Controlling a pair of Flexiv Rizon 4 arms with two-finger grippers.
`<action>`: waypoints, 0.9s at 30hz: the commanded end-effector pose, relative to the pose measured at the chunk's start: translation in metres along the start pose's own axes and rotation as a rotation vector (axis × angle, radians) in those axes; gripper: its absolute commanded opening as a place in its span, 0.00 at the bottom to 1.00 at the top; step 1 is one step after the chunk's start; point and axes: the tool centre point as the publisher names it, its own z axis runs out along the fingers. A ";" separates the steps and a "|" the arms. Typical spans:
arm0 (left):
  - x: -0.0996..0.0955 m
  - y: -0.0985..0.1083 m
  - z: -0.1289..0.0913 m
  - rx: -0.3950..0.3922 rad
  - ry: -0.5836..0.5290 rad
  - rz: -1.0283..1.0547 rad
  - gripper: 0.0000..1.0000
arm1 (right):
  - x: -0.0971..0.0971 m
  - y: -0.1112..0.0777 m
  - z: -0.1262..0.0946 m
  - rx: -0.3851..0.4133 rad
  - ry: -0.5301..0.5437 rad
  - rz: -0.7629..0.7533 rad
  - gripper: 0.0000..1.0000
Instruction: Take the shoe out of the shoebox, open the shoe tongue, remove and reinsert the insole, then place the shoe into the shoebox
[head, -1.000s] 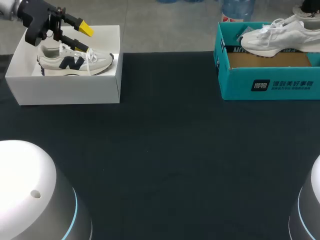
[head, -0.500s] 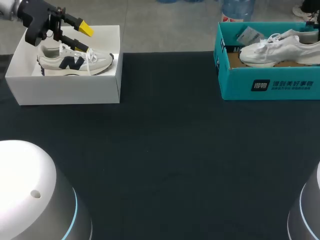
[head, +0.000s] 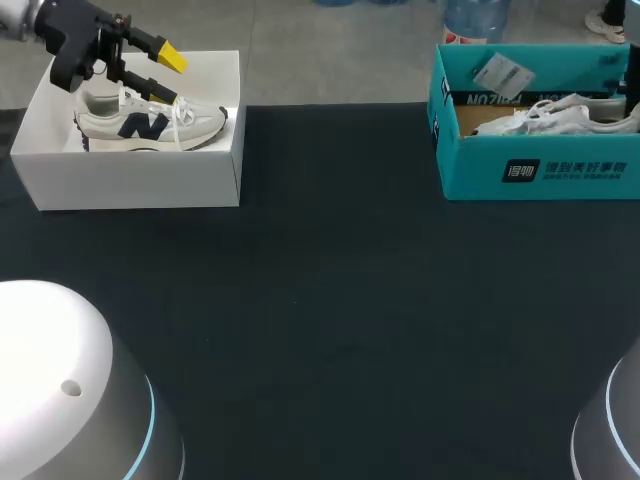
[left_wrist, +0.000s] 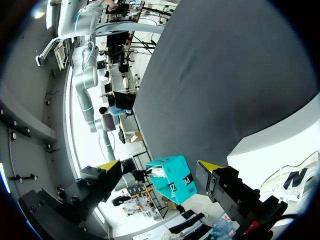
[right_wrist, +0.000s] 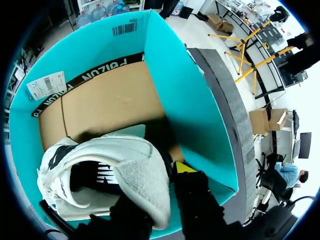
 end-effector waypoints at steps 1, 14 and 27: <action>0.000 0.000 0.000 0.001 0.004 0.001 1.00 | 0.000 -0.001 0.020 0.014 0.011 0.002 0.00; 0.000 0.000 0.000 0.001 0.004 0.001 1.00 | 0.003 -0.007 0.049 0.079 0.014 -0.013 0.00; 0.000 0.000 0.000 0.001 0.004 0.001 1.00 | -0.003 -0.018 -0.004 0.002 0.018 0.018 1.00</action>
